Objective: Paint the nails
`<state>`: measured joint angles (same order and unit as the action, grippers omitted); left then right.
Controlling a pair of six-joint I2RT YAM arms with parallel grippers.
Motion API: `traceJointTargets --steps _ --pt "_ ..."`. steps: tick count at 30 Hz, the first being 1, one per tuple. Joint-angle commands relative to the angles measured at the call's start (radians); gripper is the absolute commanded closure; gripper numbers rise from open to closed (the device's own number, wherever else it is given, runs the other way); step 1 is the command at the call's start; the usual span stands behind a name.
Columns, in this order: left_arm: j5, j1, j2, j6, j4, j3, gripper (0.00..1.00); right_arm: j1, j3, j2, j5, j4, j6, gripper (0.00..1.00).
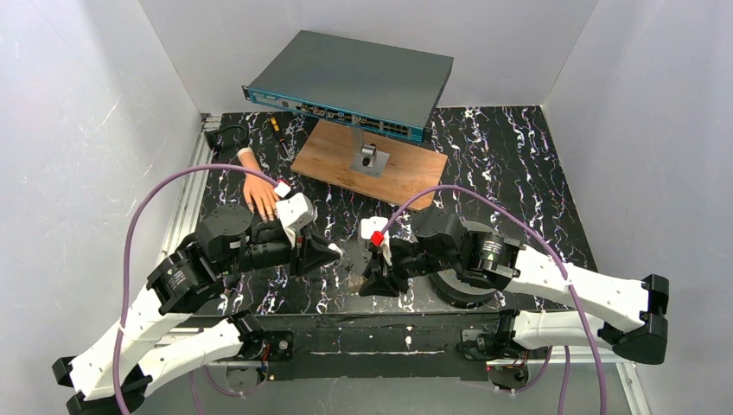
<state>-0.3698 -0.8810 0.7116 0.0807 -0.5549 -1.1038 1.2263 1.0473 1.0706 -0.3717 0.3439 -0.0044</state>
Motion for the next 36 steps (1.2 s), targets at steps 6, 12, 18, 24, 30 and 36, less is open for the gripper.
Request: traceJointTargets --steps 6,12,18,24,30,36 --pt "0.409 0.001 -0.004 0.016 -0.029 0.038 1.00 0.006 -0.056 -0.068 0.033 -0.038 -0.003 0.99" --pt "0.652 0.019 0.023 0.049 -0.025 0.096 1.00 0.006 -0.100 -0.095 0.058 -0.051 0.031 0.99" --pt "0.708 0.183 0.065 0.130 -0.009 0.152 1.00 0.007 -0.141 -0.113 0.071 -0.082 0.049 0.99" --pt "0.621 0.435 0.037 0.172 0.089 0.266 1.00 0.007 -0.170 -0.125 0.082 -0.096 0.060 0.99" --pt "0.580 0.585 0.081 0.197 0.152 0.303 1.00 0.006 -0.187 -0.122 0.079 -0.116 0.069 0.99" --pt "0.556 0.681 0.124 0.194 0.256 0.334 1.00 0.006 -0.195 -0.125 0.078 -0.116 0.072 0.99"
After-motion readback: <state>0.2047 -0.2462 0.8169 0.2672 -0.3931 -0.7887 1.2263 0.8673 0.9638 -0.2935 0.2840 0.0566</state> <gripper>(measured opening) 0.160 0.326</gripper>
